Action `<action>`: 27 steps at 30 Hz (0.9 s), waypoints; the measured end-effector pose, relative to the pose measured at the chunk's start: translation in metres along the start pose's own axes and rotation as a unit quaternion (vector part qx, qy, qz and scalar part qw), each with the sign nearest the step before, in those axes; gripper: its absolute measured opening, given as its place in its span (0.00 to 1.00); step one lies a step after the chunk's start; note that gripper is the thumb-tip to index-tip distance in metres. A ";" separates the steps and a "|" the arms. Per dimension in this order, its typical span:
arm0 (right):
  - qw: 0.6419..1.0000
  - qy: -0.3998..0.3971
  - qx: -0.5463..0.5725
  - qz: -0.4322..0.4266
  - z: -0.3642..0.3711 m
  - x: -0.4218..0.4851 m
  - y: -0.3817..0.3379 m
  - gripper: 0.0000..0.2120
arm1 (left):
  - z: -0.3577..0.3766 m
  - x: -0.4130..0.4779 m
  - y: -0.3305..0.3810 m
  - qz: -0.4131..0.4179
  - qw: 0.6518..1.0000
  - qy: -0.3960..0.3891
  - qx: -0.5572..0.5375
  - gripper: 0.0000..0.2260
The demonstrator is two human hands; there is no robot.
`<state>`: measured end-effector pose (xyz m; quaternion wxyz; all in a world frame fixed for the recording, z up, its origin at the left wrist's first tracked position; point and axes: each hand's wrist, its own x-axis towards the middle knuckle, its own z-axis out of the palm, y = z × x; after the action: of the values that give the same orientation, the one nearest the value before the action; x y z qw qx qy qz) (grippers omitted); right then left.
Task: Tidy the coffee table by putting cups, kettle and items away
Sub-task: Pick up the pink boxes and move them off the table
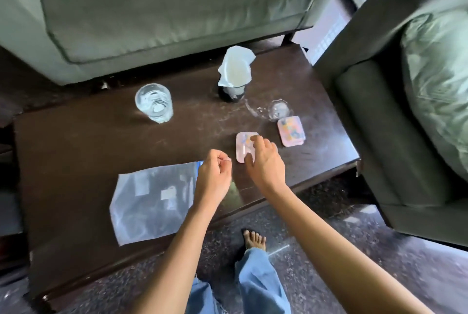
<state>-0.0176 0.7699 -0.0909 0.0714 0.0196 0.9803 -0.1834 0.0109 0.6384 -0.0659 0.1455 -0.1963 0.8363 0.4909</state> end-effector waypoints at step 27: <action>0.957 0.020 0.273 0.099 0.015 0.055 0.103 0.21 | 0.103 0.057 0.013 -0.077 0.994 0.066 0.039 0.27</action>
<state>-0.0632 0.8609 -0.1492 0.0611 0.1391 0.8870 -0.4360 -0.0399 0.7245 -0.1299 0.1349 -0.2861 0.8450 0.4312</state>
